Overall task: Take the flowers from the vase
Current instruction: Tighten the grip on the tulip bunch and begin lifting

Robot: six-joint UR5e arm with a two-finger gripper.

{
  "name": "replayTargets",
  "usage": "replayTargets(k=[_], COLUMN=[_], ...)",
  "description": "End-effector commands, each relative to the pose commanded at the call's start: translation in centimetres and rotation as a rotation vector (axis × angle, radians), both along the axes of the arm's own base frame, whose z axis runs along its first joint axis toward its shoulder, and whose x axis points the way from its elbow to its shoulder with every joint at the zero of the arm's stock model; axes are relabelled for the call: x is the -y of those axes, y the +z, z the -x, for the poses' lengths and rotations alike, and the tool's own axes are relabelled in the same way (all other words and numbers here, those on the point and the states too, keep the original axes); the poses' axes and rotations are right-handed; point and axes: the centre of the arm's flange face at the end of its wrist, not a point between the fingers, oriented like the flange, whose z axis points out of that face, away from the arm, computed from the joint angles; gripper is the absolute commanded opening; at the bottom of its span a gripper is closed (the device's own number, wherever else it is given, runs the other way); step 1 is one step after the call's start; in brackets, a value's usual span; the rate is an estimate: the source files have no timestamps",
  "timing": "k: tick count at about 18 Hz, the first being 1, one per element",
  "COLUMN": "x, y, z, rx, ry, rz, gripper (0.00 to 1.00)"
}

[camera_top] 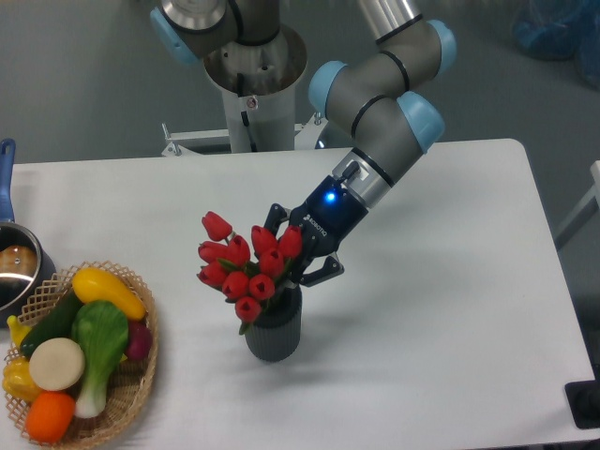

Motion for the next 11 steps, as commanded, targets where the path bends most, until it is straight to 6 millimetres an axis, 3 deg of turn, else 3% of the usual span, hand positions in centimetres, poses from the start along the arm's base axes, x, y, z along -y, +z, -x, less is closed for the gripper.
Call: replayTargets(k=[5,11], x=[0.2,0.2], y=[0.3,3.1], z=[0.2,0.6], rx=[0.012,0.031], ry=[0.005,0.009], rz=[-0.021,-0.1], gripper=[0.21,0.22])
